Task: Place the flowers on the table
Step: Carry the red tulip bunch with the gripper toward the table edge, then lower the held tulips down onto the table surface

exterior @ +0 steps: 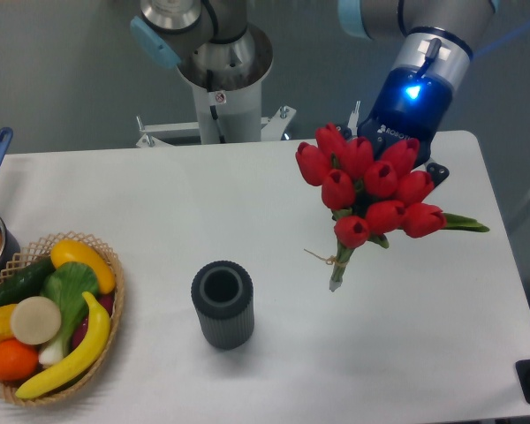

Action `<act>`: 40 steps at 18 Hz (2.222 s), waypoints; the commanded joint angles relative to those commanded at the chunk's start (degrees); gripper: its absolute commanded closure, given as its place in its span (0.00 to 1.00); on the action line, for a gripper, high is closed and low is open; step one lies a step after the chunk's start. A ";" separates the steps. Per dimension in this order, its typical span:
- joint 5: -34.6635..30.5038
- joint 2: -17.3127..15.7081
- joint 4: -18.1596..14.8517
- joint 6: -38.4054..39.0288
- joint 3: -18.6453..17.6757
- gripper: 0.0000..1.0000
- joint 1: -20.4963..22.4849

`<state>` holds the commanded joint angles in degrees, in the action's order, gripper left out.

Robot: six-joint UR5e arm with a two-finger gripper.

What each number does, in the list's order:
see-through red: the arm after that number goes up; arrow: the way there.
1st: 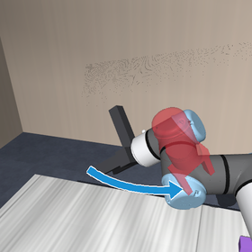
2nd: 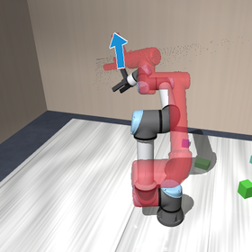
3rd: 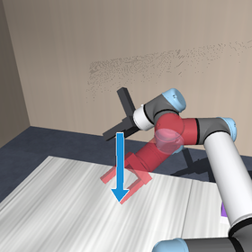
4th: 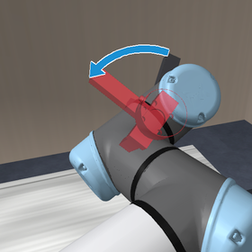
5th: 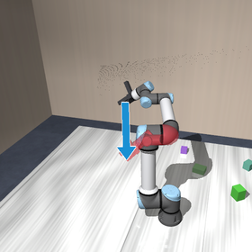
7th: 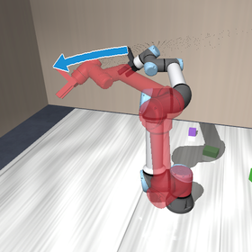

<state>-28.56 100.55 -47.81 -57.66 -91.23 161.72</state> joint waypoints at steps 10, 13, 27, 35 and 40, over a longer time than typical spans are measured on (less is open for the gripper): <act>-15.36 -5.71 -0.44 -0.88 -3.69 0.55 1.40; -21.25 -7.99 -2.54 -0.61 -3.87 0.55 0.97; -51.05 -4.14 -6.33 -6.06 -8.26 0.56 -3.16; -60.28 0.96 -6.33 -7.64 -8.70 0.56 -5.98; -63.01 3.86 -6.15 -8.17 -8.09 0.56 -6.59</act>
<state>-91.57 104.41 -53.96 -65.83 -99.32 155.13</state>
